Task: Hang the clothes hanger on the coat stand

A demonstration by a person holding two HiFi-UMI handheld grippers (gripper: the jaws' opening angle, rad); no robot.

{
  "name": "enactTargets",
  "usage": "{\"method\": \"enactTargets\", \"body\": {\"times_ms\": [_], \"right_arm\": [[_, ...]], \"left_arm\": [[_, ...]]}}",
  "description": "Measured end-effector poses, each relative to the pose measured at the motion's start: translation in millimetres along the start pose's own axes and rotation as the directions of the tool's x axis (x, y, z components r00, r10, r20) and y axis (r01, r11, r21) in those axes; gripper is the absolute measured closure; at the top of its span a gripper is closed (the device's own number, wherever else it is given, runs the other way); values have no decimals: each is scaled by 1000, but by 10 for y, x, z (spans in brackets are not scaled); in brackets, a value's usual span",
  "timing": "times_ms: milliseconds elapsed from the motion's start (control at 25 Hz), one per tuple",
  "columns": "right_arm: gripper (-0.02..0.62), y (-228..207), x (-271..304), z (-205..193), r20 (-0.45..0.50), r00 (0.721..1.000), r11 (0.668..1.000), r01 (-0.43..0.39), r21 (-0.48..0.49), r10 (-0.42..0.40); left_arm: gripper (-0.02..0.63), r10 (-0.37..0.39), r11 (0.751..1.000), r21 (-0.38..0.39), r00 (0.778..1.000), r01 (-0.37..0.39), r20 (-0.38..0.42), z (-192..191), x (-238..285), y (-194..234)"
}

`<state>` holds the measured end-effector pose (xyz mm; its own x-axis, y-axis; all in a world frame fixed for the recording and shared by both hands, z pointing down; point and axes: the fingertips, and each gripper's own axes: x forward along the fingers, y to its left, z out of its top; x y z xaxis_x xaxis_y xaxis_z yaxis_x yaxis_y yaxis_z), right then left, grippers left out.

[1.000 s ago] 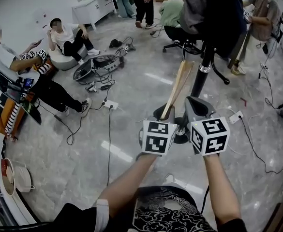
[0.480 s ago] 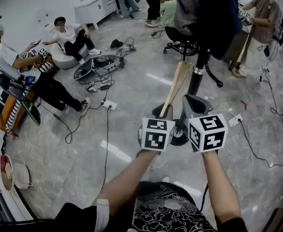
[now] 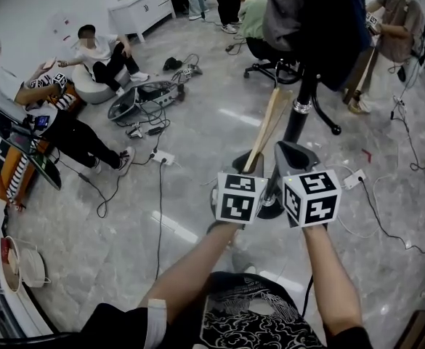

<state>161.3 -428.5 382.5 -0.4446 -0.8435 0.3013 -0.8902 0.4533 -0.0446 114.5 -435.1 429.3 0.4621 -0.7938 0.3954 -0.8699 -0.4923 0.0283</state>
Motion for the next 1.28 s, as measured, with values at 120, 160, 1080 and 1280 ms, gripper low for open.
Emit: {"method": "enactTargets", "body": {"times_ms": [120, 160, 1080, 1280], "right_arm": [[595, -14, 68, 6, 2, 1000, 1000, 6, 4, -6], [595, -19, 88, 3, 1, 1000, 1000, 6, 4, -6], [595, -149, 208, -92, -19, 1000, 1000, 15, -2, -15], [595, -133, 189, -115, -20, 1000, 1000, 9, -4, -9]], "left_arm": [[552, -6, 1000, 1, 1000, 6, -2, -6, 63, 44], [552, -8, 1000, 0, 1000, 8, -3, -8, 85, 51], [552, -22, 1000, -6, 999, 22, -30, -162, 309, 4], [552, -18, 1000, -6, 999, 18, -33, -197, 299, -23]]}}
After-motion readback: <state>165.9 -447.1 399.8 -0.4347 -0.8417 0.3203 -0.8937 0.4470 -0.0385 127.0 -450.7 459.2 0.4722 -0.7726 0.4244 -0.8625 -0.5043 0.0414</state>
